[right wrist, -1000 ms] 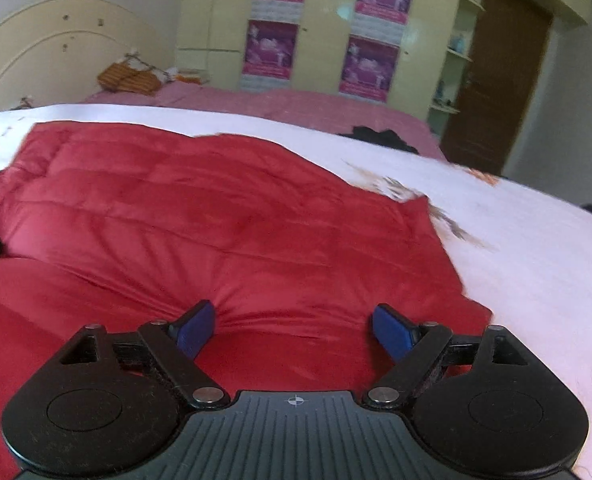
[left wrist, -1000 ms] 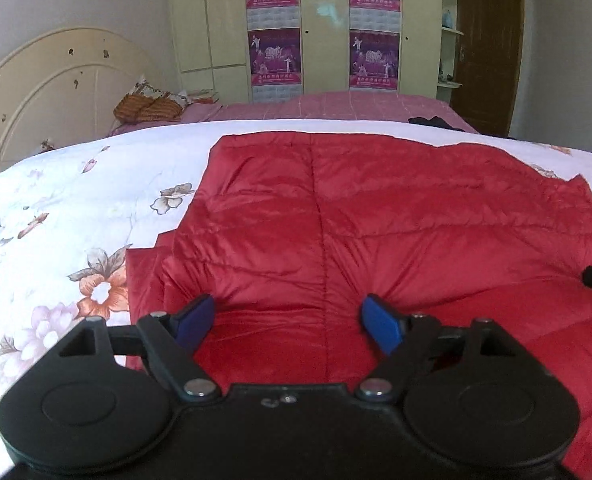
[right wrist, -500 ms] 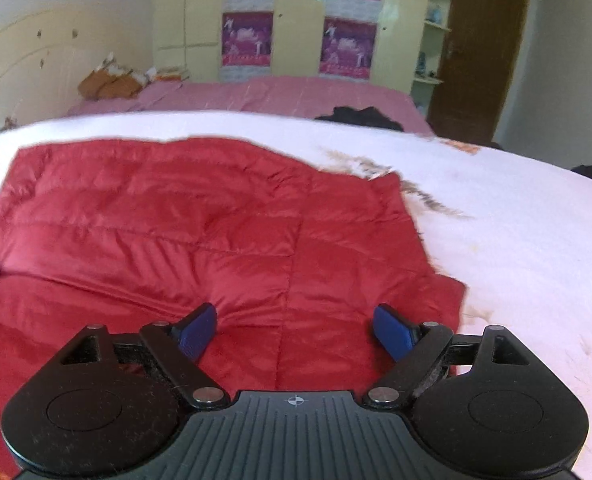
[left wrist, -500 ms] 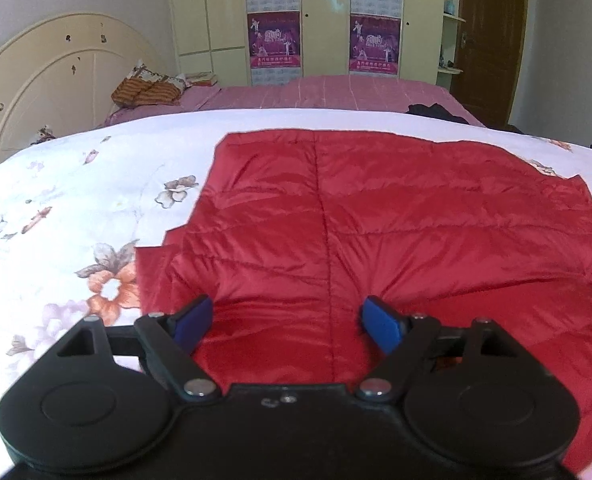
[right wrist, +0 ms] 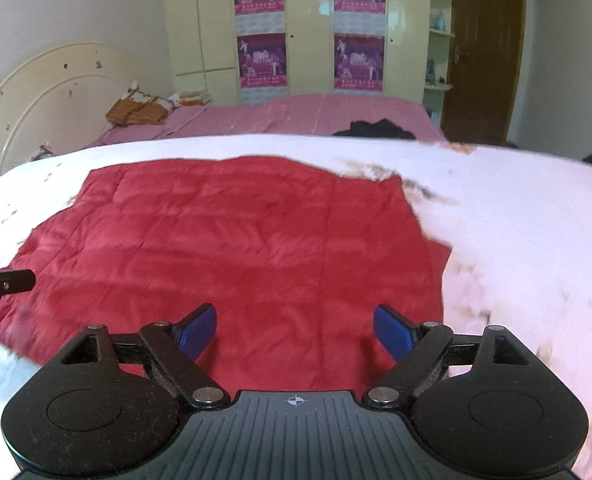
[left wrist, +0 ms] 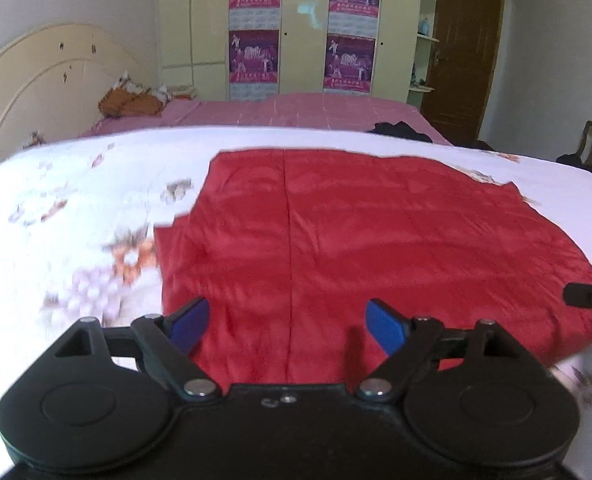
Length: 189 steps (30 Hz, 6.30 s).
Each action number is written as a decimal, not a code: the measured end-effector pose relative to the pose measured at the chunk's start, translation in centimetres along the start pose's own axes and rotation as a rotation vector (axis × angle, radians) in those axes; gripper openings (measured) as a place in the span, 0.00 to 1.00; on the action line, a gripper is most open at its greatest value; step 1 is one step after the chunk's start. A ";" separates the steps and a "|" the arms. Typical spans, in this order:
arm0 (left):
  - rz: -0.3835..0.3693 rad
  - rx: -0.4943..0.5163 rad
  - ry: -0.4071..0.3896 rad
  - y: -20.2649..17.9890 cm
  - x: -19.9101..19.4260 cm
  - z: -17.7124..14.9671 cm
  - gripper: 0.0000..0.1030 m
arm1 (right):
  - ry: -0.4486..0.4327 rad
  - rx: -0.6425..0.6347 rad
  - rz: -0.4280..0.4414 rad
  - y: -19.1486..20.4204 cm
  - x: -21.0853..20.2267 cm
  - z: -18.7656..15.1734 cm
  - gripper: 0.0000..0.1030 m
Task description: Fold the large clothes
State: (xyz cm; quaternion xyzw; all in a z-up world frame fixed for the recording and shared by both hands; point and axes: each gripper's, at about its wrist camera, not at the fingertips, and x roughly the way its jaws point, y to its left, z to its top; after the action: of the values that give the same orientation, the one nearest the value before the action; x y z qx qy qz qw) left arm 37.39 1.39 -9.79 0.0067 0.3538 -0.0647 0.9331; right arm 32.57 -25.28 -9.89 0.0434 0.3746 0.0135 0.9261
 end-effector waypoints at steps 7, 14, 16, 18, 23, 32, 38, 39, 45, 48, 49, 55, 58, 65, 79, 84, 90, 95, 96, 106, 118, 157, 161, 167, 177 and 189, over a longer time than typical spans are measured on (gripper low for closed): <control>-0.038 -0.182 0.097 2.9 -1.0 -2.9 0.83 | 0.076 0.079 -0.001 -1.5 -1.8 -3.2 0.82; -0.143 -0.455 0.155 6.3 1.2 -4.3 0.86 | 0.171 0.241 0.069 -4.2 -1.0 -5.0 0.83; -0.162 -0.523 0.135 6.9 1.6 -4.4 0.89 | 0.159 0.282 0.086 -4.7 -1.0 -5.1 0.83; -0.170 -0.567 0.123 7.3 2.3 -4.4 0.89 | 0.145 0.316 0.111 -5.2 -0.9 -4.8 0.92; -0.198 -0.662 0.090 8.2 4.3 -3.9 0.88 | 0.087 0.461 0.163 -7.4 -0.3 -4.1 0.95; -0.206 -0.752 0.039 9.4 6.2 -3.9 0.53 | 0.040 0.562 0.149 -8.4 2.7 -2.2 0.52; -0.198 -0.757 0.052 9.5 5.9 -3.9 0.22 | 0.043 0.525 0.160 -7.8 2.7 -1.7 0.22; -0.195 -0.746 0.051 9.4 5.6 -3.7 0.19 | 0.042 0.523 0.165 -7.9 2.4 -1.6 0.20; -0.204 -0.674 0.069 9.5 2.0 -3.4 0.16 | 0.044 0.469 0.188 -8.0 -0.7 -0.9 0.19; -0.212 -0.644 0.084 10.0 -0.2 -4.3 0.16 | 0.057 0.448 0.200 -7.7 -3.0 -2.0 0.19; -0.218 -0.642 0.090 10.2 -1.1 -5.0 0.16 | 0.064 0.446 0.205 -7.6 -3.7 -2.4 0.19; -0.234 -0.610 0.128 11.5 -6.3 -9.4 0.16 | 0.108 0.424 0.220 -6.8 -8.2 -6.5 0.19; -0.238 -0.607 0.137 11.7 -8.3 -11.4 0.16 | 0.122 0.428 0.221 -6.6 -10.0 -8.2 0.19; -0.252 -0.607 0.146 12.2 -11.3 -14.8 0.16 | 0.142 0.453 0.221 -6.7 -11.9 -10.8 0.19; -0.116 -0.461 0.113 11.2 -11.9 -14.5 0.56 | 0.058 0.423 0.072 -7.6 -13.1 -9.7 0.62; -0.049 -0.481 0.075 12.3 -13.2 -14.9 0.72 | -0.027 0.339 -0.005 -7.5 -14.7 -8.2 0.62; -0.054 -0.532 0.080 12.7 -14.0 -15.5 0.71 | -0.082 0.164 0.044 -3.8 -15.5 -6.7 0.62; 0.016 -0.430 -0.037 12.0 -16.1 -15.5 0.66 | -0.052 0.023 0.127 1.1 -13.1 -6.0 0.62; 0.008 -0.417 -0.041 11.9 -16.2 -15.3 0.65 | -0.050 -0.001 0.143 2.1 -12.5 -6.1 0.62; -0.032 -0.535 0.066 12.7 -15.8 -17.1 0.65 | 0.041 -0.209 0.172 10.0 -5.5 -7.1 0.39; -0.202 -0.685 0.147 11.9 -12.5 -18.6 0.67 | 0.086 -0.336 0.130 11.9 -2.8 -9.7 0.39; -0.185 -0.651 0.134 9.8 -10.5 -16.3 0.29 | 0.105 -0.324 0.103 11.3 -1.2 -6.0 0.39; -0.182 -0.622 0.120 9.3 -10.6 -16.1 0.27 | 0.142 -0.354 0.089 11.7 0.1 -6.8 0.39; -0.165 -0.556 0.090 8.6 -11.2 -15.6 0.26 | 0.160 -0.379 0.074 12.3 0.5 -7.2 0.39; -0.143 -0.403 -0.039 5.9 -14.3 -13.4 0.22 | 0.167 -0.356 0.122 11.5 0.6 -6.9 0.39; -0.168 -0.074 -0.153 -3.8 -17.8 -8.1 0.21 | 0.153 -0.249 0.241 7.4 -1.1 -4.5 0.39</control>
State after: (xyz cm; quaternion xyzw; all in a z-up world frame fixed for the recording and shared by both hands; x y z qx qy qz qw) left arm 18.37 0.19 -3.91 -0.0623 0.2829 -0.1299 0.9483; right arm 28.73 -17.62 -11.72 -0.0281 0.4315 0.1738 0.8848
